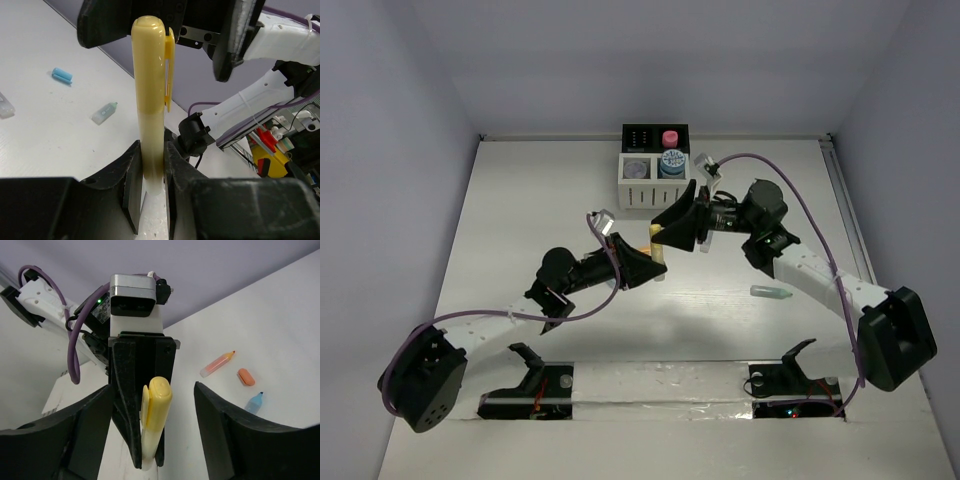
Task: Sort the stationery into containers
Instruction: Place the pen in the storage box.
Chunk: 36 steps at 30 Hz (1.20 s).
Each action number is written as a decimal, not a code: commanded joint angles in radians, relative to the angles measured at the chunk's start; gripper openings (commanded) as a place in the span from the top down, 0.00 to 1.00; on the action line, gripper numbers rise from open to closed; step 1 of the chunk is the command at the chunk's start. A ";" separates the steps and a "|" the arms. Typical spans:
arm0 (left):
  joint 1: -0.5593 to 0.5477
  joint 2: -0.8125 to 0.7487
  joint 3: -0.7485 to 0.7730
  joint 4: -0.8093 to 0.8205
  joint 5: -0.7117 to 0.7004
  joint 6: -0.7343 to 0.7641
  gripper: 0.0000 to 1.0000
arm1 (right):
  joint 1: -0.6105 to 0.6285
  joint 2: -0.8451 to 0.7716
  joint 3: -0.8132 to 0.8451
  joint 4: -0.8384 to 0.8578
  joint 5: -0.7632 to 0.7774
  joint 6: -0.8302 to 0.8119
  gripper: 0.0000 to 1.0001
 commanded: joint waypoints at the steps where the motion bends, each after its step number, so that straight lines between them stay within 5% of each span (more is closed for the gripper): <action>1: -0.007 -0.009 0.030 0.098 0.023 -0.009 1.00 | 0.009 -0.003 0.048 0.059 -0.005 0.010 0.33; 9: -0.007 -0.018 0.029 0.093 0.022 -0.005 1.00 | 0.009 0.003 0.032 0.042 0.021 0.007 0.48; 14: -0.007 -0.023 0.021 0.093 0.019 -0.006 1.00 | 0.018 0.014 0.032 0.033 0.015 0.006 0.73; 17: -0.007 -0.030 0.024 0.083 0.014 0.001 1.00 | 0.028 0.017 0.034 0.030 0.018 0.003 0.80; 18: -0.007 -0.033 0.027 0.077 0.011 0.004 1.00 | 0.028 0.019 0.034 0.032 0.018 0.001 0.91; 22: -0.007 -0.049 0.029 0.057 -0.001 0.010 1.00 | 0.028 0.016 0.028 0.050 0.042 0.012 1.00; 25: -0.007 -0.070 0.027 0.037 -0.010 0.021 0.83 | 0.028 0.020 0.040 0.050 0.071 0.015 1.00; 30: -0.007 -0.134 0.030 -0.043 -0.044 0.064 0.26 | 0.028 0.054 0.061 0.096 0.137 0.036 1.00; 33: -0.007 -0.191 0.026 -0.126 -0.069 0.110 0.01 | 0.028 0.094 0.094 0.116 0.183 0.038 1.00; 36: -0.007 -0.266 0.021 -0.277 -0.121 0.153 0.01 | 0.028 0.155 0.141 0.130 0.243 0.004 1.00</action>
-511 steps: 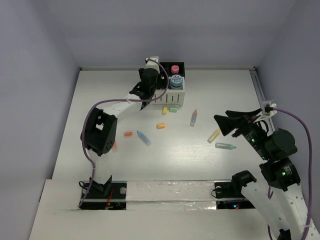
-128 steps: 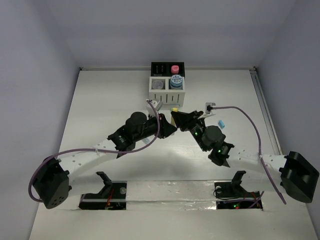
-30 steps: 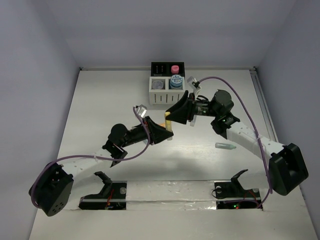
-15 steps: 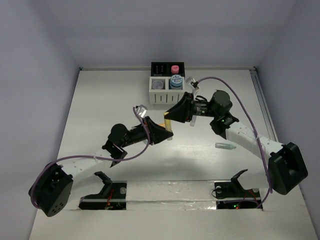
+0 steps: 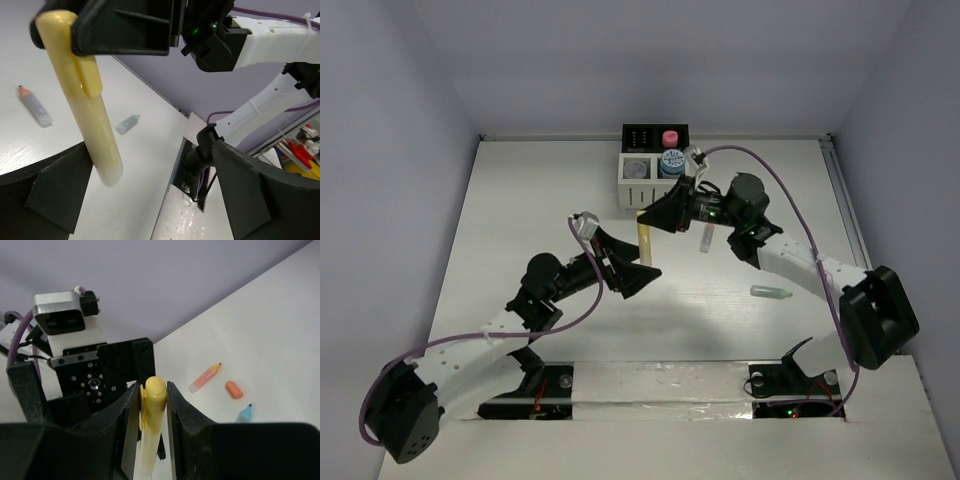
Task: Sort the stationery into containers
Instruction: Place the pen in the storage box.
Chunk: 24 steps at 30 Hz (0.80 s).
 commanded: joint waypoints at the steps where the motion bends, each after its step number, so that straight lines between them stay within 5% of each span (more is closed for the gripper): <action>1: -0.008 -0.102 0.016 -0.147 -0.054 0.073 0.01 | 0.007 0.064 0.105 0.084 0.124 -0.046 1.00; 7: -0.008 -0.280 -0.017 -0.411 -0.284 0.101 0.01 | -0.016 0.198 0.269 0.054 0.344 -0.146 1.00; 15: -0.008 -0.451 -0.100 -0.529 -0.474 0.057 0.01 | -0.035 0.480 0.625 0.020 0.660 -0.331 1.00; 24: -0.008 -0.503 -0.163 -0.612 -0.573 0.012 0.01 | -0.072 0.847 1.064 -0.021 0.831 -0.460 1.00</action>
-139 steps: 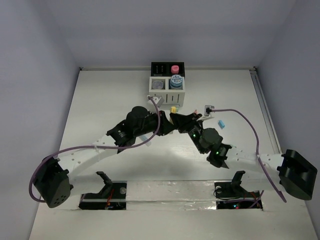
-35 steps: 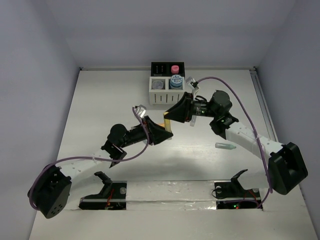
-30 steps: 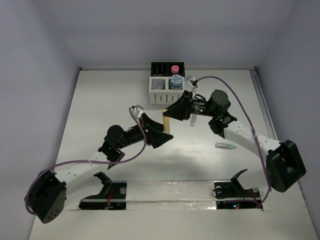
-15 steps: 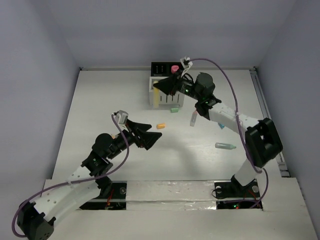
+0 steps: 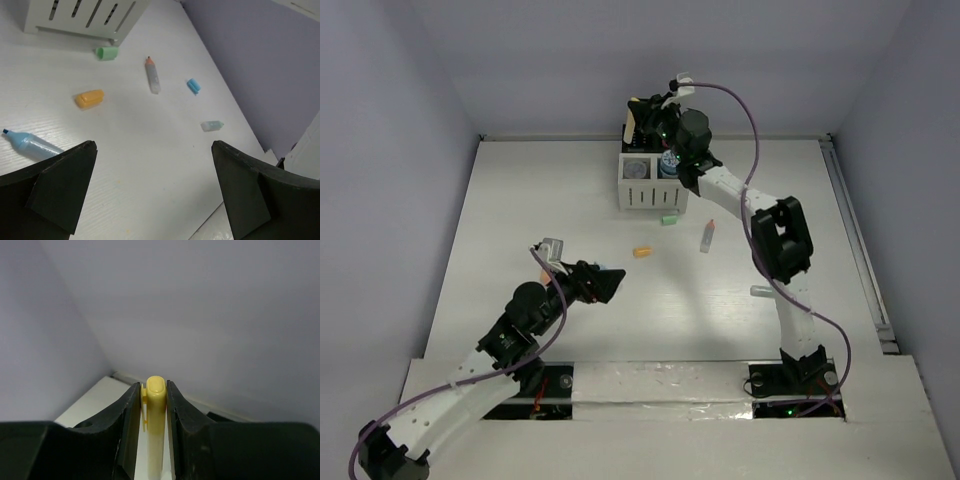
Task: Sort the stationery into containers
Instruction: Place the pen in the storage box.
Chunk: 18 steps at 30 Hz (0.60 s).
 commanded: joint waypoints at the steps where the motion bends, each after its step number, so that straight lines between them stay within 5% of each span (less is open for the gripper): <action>1: -0.003 -0.018 -0.022 -0.016 -0.058 -0.030 0.01 | -0.024 0.095 0.166 -0.007 0.123 -0.089 1.00; 10: -0.003 0.021 -0.015 -0.002 -0.093 -0.041 0.01 | -0.042 0.334 0.491 -0.077 0.138 -0.150 1.00; 18: -0.003 0.108 -0.002 0.030 -0.114 -0.039 0.01 | -0.042 0.318 0.351 -0.033 0.115 -0.118 0.95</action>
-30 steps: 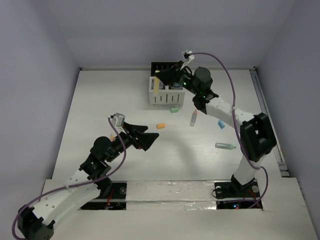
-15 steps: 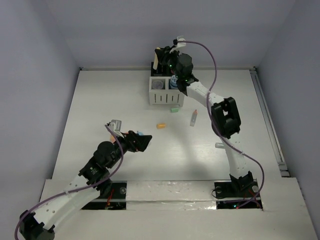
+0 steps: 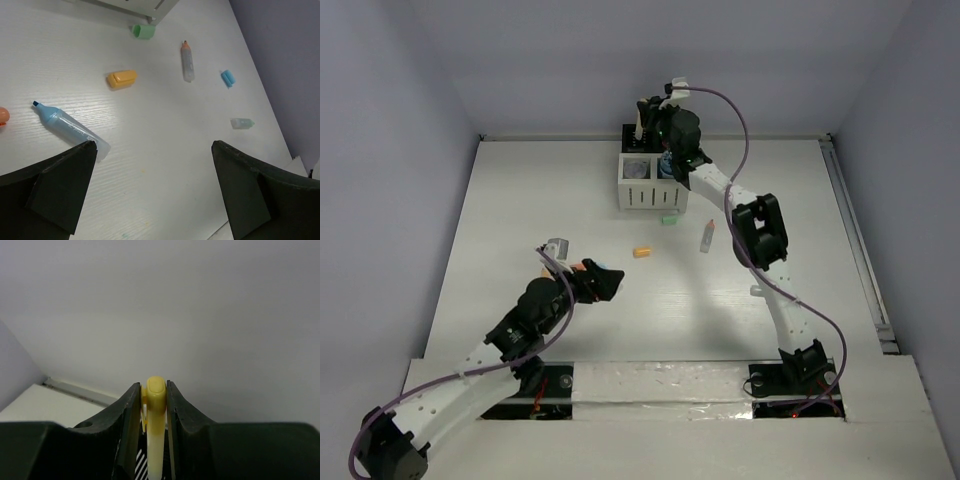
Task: Sort the stationery into containers
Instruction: Place the pen in the storage box, then pick up the pen from the center of the board.
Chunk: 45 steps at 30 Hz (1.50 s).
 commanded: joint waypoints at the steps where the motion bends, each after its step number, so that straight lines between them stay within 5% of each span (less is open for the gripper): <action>1: -0.003 0.016 0.031 0.052 -0.031 -0.003 0.01 | -0.001 -0.044 -0.080 0.071 -0.016 0.012 0.91; 3: -0.003 0.010 0.037 0.045 -0.034 -0.003 0.01 | -0.001 -0.051 -0.100 0.079 -0.027 0.012 0.81; 6: -0.003 -0.013 0.045 0.016 -0.052 -0.006 0.01 | -0.001 -0.080 -0.129 0.092 -0.039 0.014 0.51; 10: -0.003 -0.034 0.062 -0.006 -0.080 -0.003 0.01 | -0.001 -0.125 -0.131 0.070 -0.083 0.000 0.23; 13: -0.003 -0.024 0.102 -0.021 -0.104 0.011 0.01 | -0.001 -0.201 -0.172 0.060 -0.120 -0.002 0.14; 20: -0.003 -0.004 0.230 -0.054 -0.152 0.055 0.01 | -0.001 -0.494 -0.384 -0.065 -0.223 0.037 0.10; 23: -0.003 0.009 0.269 -0.070 -0.156 0.057 0.01 | -0.001 -0.661 -0.578 -0.119 -0.292 0.092 0.17; 24: -0.003 0.005 0.274 -0.070 -0.153 0.055 0.01 | 0.013 -0.703 -0.631 -0.131 -0.304 0.106 0.22; 28: -0.003 0.007 0.318 -0.112 -0.127 0.052 0.01 | 0.083 -0.875 -0.899 -0.171 -0.343 0.141 0.86; 31: -0.003 -0.017 0.324 -0.150 -0.112 0.042 0.01 | 0.146 -0.971 -1.069 -0.203 -0.305 0.161 0.96; 33: -0.003 -0.050 0.317 -0.169 -0.112 0.032 0.01 | 0.177 -1.005 -1.146 -0.228 -0.303 0.161 0.92; 36: -0.003 -0.086 0.295 -0.201 -0.121 0.011 0.01 | 0.241 -0.993 -1.179 -0.318 -0.301 0.155 0.75; 37: -0.003 -0.093 0.292 -0.213 -0.127 0.003 0.01 | 0.261 -0.979 -1.183 -0.335 -0.307 0.150 0.60; 40: -0.003 -0.122 0.284 -0.302 -0.153 -0.023 0.01 | 0.353 -0.905 -1.160 -0.426 -0.271 0.123 0.37; 45: -0.003 -0.218 0.272 -0.403 -0.196 -0.069 0.01 | 0.422 -0.782 -1.088 -0.489 -0.211 0.100 0.26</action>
